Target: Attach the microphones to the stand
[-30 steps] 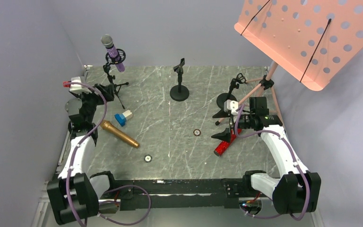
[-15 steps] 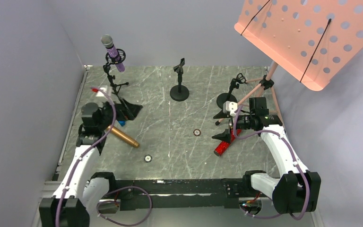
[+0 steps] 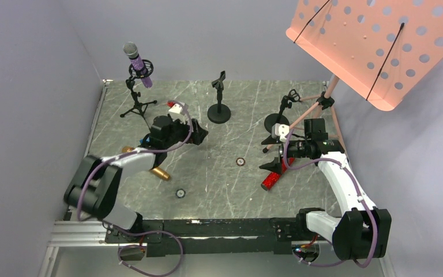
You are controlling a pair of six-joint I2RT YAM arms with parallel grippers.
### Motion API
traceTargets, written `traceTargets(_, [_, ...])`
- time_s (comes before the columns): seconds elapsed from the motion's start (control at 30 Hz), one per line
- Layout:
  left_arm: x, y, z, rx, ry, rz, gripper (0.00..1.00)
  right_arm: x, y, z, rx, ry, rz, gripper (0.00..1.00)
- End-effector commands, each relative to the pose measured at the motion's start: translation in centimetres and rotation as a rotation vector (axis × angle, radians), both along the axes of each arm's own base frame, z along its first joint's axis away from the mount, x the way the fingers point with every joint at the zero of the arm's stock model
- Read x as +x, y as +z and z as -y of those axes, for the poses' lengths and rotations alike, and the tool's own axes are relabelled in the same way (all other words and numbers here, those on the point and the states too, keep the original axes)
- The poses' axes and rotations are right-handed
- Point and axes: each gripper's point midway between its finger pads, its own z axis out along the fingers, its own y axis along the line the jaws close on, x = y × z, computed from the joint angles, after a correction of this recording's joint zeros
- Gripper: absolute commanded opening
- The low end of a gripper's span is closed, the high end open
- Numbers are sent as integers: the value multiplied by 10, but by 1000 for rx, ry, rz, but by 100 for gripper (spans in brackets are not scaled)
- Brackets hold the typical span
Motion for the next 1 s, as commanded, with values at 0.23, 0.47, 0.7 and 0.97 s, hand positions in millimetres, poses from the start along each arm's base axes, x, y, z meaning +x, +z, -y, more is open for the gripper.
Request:
traceTargets(0.23, [112,73,56,-122,-19,412,94,4,11,1,-8,29,82,100])
traceTargets(0.47, [157,63,72,-172,41,442,90,4,7,2,-27,39,78,100])
traceTargets(0.7, [166,54,86,-189,57,434,88,4,8,3,-30,38,85,100])
traceTargets(0.97, [186,50,98,-212,98,414,79,4,7,3,-35,36,88,100])
